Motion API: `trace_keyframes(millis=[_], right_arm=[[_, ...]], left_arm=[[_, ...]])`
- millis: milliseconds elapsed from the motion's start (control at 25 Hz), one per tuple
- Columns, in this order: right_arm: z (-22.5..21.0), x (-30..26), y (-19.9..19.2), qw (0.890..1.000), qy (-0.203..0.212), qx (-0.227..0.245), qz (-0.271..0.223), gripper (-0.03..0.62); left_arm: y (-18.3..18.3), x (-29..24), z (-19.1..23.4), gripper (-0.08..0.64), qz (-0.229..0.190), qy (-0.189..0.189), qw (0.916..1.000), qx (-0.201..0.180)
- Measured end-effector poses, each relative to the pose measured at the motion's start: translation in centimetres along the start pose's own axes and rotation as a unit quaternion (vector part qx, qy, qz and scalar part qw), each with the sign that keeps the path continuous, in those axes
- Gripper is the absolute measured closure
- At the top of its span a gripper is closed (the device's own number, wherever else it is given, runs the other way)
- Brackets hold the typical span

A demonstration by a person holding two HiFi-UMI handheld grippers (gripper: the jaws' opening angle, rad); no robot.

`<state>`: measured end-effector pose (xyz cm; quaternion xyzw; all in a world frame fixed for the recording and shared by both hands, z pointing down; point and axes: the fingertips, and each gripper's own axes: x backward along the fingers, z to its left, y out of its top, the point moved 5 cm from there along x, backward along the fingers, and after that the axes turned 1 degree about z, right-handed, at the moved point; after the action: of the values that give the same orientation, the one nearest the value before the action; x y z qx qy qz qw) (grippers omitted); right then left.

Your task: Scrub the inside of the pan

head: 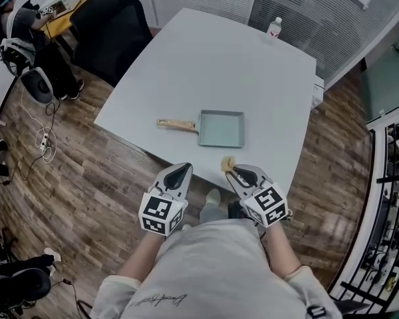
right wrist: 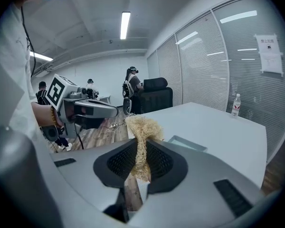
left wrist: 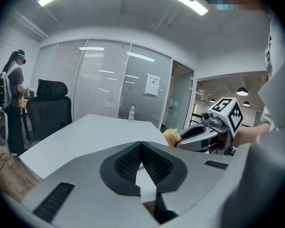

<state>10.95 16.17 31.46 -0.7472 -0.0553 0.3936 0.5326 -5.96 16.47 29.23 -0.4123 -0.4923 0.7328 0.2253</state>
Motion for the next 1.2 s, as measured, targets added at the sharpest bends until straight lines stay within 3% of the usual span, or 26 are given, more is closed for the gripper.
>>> trace_keyframes(millis=[280,600,1200], right_arm=[[-5.0,-1.5,0.6,1.0,0.019,-0.001,0.011,0.523],[-7.2,-2.4,1.7,0.999,0.031,0.005,0.013,0.523],[-7.6,-4.7,2.1,0.999,0.006,-0.019,0.036,0.523]], left_arm=[[2.0,-4.2,0.9,0.549,-0.002,0.016,0.9999,0.002],[2.4,-5.9,1.6,0.549,0.004,0.027,0.9996,0.008],[3.5,-7.5,4.8,0.549,0.03,-0.013,0.9993,-0.021]])
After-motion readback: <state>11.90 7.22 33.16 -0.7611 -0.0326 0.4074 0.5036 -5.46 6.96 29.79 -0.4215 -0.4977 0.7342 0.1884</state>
